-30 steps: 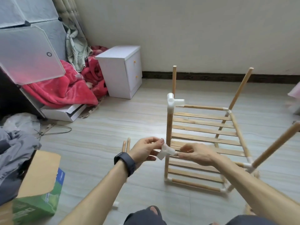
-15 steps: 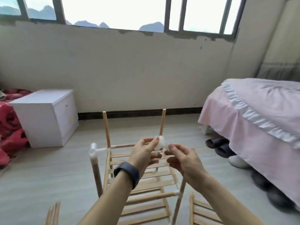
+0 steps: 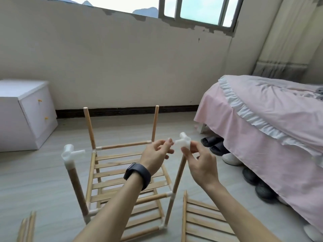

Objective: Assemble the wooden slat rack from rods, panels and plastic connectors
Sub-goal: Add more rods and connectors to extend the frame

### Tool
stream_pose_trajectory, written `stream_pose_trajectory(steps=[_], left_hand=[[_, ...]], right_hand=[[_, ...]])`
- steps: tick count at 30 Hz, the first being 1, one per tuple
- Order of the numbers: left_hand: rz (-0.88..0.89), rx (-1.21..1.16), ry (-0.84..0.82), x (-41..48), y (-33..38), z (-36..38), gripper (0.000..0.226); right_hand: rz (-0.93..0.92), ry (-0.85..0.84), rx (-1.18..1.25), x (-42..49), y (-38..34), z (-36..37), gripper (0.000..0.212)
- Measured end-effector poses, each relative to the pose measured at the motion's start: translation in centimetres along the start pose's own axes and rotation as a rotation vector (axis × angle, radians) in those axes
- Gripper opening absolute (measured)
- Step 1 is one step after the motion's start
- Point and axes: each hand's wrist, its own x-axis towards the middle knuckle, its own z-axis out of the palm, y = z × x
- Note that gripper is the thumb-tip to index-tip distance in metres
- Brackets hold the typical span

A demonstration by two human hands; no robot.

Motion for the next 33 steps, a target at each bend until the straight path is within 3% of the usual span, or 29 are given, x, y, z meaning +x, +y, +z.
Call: stream_pose_trajectory(steps=[4,7,10,14,22,33], left_hand=[[-0.071,0.314,0.035,0.5,-6.2,2.1,0.024],[-0.008,0.424,-0.048,0.0,-9.3,4.2,0.039],[0.088,0.510,-0.087,0.5,-10.0,6.0,0.039],[0.119,0.558,-0.084,1.3,-10.4,7.0,0.022],[0.238,0.677,-0.056,1.5,-11.3,7.3,0.027],[0.161,0.645,-0.072,0.8,-11.1,7.2,0.024]], right_hand=[[0.073,0.103,0.164,0.2,0.8,1.0,0.018],[0.139,0.127,0.308,0.2,1.1,1.7,0.018],[0.163,0.104,0.345,0.5,1.8,1.6,0.029],[0.144,0.061,0.322,0.5,2.8,1.2,0.031],[0.047,0.039,0.153,0.1,3.9,1.6,0.026],[0.080,0.094,0.143,-0.9,3.8,2.4,0.019]])
